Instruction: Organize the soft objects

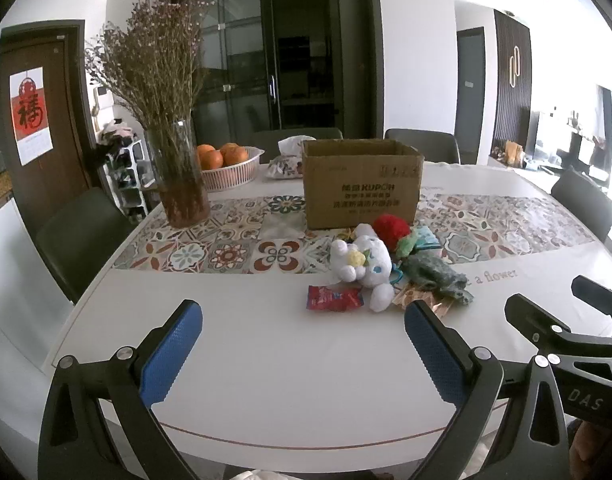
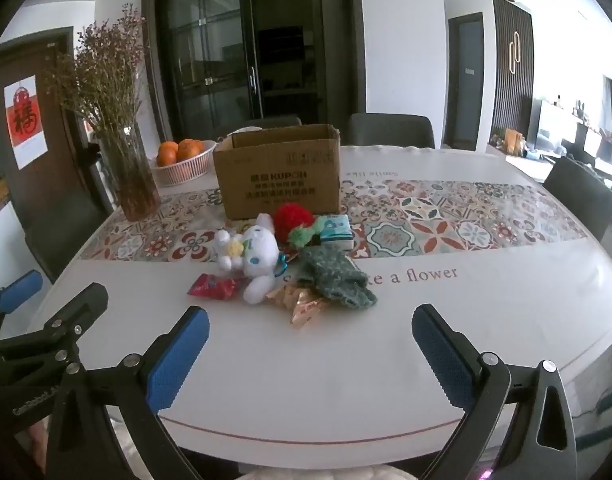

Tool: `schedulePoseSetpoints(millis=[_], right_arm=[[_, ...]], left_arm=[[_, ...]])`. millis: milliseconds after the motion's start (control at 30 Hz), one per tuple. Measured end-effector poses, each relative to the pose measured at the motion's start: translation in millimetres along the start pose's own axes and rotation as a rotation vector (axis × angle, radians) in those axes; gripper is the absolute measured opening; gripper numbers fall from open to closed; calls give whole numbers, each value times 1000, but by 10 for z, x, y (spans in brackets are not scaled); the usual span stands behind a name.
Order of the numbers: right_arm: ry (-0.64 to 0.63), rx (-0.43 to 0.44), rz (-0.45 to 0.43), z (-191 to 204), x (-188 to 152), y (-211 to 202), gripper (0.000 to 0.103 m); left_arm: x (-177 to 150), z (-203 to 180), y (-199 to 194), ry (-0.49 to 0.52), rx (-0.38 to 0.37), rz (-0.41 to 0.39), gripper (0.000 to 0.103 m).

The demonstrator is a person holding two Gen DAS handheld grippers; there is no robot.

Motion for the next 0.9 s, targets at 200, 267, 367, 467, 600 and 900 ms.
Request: schedulePoseSetpoints(millis=[200,267,367,467,600,900], right_arm=[[2,1,0,-2,3,2,103],[3,2,-1,-1,4,0,103],[2,3,-1,-3,2,-2,103],[2,3,-3,-5,1,-1,103],[3,3,-2,-9,-1,-4,103],[3,-1,-5,-9,12,-12,103]], left_arm=[[5,-4,-10,-1,-2,-3,103],[4,-4,-10,-1,-2,-3,103],[-1,-4,-10,-1,-1,-4,103],[-2,-5,-10,-1,-1,-4,103],[-2,-3,-11,-2,-1,-5,103],[0,-2,-19,-1,-1,-6,103]])
Point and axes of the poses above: each gripper's, at about its wrist camera, not at the fingertips, and y roughly the way its jaws point, z to its left, x to its top, the point moved 9 cm from there along y, roughly the way its jaws point, and after that the axes turned 3 degrees about x, right-handed, at the moved point
